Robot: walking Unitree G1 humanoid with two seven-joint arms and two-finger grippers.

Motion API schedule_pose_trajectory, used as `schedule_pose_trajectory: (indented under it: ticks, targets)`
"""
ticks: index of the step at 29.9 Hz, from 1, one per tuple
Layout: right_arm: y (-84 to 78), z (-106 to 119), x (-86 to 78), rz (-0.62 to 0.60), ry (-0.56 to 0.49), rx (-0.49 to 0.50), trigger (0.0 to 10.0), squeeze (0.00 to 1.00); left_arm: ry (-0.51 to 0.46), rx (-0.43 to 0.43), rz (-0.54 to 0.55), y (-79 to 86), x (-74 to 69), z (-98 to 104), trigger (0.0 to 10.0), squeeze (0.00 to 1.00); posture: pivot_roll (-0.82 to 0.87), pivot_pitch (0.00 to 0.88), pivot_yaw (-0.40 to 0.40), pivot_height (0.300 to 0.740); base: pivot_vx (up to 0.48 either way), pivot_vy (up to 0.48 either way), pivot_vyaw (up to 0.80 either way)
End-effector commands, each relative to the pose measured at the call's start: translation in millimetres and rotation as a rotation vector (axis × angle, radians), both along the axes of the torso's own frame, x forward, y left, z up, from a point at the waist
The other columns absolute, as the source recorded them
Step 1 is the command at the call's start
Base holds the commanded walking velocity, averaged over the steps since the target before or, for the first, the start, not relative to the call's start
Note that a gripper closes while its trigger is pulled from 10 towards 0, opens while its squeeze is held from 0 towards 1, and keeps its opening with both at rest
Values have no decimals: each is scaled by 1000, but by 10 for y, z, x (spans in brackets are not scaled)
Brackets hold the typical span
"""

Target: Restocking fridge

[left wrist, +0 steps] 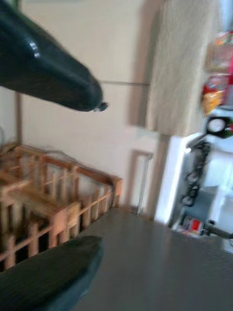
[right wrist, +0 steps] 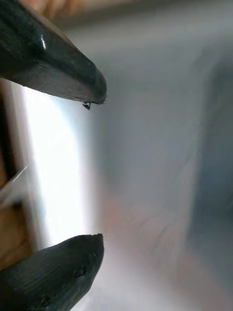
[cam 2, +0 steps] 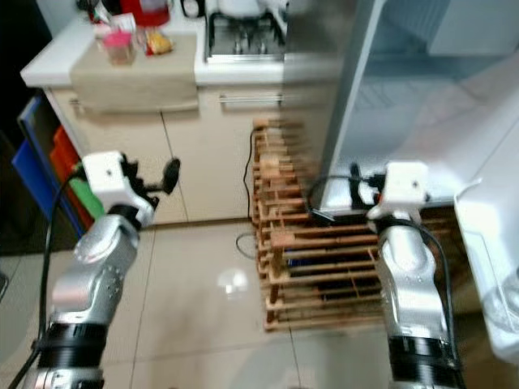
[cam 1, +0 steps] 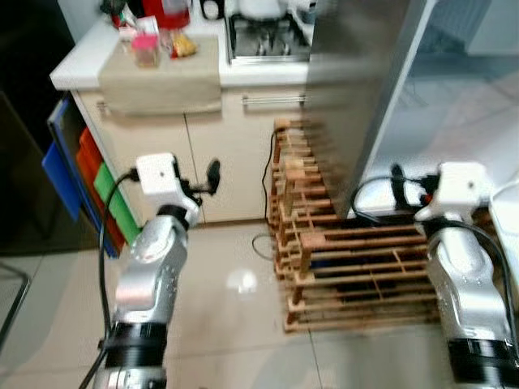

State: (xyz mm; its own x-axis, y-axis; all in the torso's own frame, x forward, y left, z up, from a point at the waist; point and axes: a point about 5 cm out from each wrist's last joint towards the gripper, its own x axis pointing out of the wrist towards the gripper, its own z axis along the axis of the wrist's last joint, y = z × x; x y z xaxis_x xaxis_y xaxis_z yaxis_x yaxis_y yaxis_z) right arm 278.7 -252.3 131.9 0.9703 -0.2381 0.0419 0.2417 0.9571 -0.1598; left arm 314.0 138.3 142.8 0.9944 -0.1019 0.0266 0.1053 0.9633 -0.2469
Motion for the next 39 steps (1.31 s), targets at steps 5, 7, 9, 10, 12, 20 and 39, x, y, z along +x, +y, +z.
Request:
schedule_pose_trajectory:
  ticks: [5,7,9,10,12,20,39]
  targets:
    - [-200,-183,-368,-140,86,-25,10000,0,-20,0,-44,-56,11,45,10000,0,-198,0,40,740,0,0,0]
    - [-296,-256,-435,-214,117,-18,10000,0,-16,-1,-55,-71,23,38,10000,0,-209,0,50,740,0,0,0]
    - [-330,-274,-449,-238,126,-15,10000,0,-14,-1,-59,-77,28,35,10000,0,-209,0,50,740,0,0,0]
    - [-413,-279,-460,-281,133,-21,10000,0,-14,0,-67,-92,38,34,10000,0,-212,0,54,740,0,0,0]
    - [-462,-275,-467,-297,135,-30,10000,0,-14,0,-71,-100,41,37,10000,0,-213,0,56,740,0,0,0]
    - [-1109,-232,-645,-478,197,-161,10000,0,-12,-6,-80,-125,47,34,10000,0,-210,0,55,740,0,0,0]
    - [538,21,114,260,-39,123,10000,0,-44,125,35,137,99,86,10000,0,-158,0,52,740,0,0,310]
